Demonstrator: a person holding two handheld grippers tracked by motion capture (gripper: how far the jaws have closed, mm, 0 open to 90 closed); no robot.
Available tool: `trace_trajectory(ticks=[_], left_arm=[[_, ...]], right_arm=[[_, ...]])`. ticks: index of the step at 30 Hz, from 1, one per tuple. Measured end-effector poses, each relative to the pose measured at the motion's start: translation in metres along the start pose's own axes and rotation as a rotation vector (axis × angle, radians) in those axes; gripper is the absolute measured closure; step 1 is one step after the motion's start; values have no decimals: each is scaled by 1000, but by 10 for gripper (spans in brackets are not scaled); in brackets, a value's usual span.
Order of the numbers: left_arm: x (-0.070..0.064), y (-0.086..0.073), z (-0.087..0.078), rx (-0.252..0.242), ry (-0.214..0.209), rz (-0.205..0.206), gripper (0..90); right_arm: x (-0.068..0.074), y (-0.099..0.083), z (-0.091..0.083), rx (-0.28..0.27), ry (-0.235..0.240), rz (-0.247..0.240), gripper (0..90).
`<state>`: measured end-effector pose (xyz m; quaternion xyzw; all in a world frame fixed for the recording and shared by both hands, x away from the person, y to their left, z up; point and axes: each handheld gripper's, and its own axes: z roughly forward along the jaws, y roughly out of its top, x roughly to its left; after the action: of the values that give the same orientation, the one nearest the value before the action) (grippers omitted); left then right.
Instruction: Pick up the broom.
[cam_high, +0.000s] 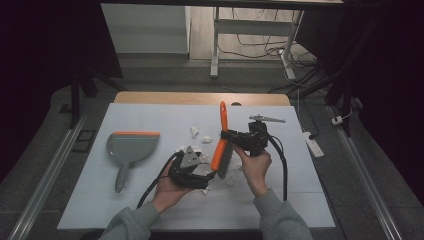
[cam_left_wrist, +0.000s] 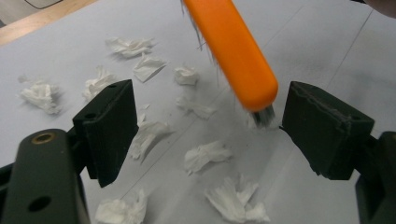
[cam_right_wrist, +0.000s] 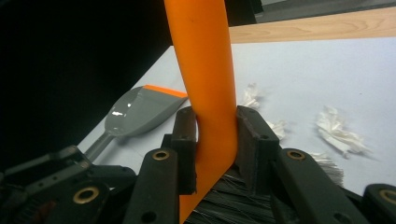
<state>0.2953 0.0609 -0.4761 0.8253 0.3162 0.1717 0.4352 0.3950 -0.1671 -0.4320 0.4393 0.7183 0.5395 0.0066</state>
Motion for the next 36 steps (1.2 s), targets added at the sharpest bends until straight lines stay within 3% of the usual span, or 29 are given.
trace_trajectory(ticks=[5, 8, 16, 19, 23, 27, 32, 36], left_arm=[[-4, 2, 10, 1, -9, 3, 224], [-8, 3, 15, 1, 6, 13, 262], [-2, 2, 24, 6, 16, -19, 381], [0, 1, 25, 6, 3, -17, 450], [3, 1, 24, -2, -21, -26, 628], [9, 1, 20, 4, -9, -43, 667], [21, 1, 15, 16, -23, -71, 690], [24, 1, 12, 19, -15, -62, 695]], right_arm=[[1, -3, 4, -6, 11, 11, 700], [2, -5, 5, -18, 22, 26, 701], [1, -7, 3, -53, 50, 64, 700], [0, -7, 4, -49, 54, 70, 700], [1, -9, 5, -51, 58, 71, 700], [0, -9, 3, -57, 75, 84, 700], [-1, -9, 2, -65, 95, 101, 697], [0, -9, 3, -65, 97, 96, 693]])
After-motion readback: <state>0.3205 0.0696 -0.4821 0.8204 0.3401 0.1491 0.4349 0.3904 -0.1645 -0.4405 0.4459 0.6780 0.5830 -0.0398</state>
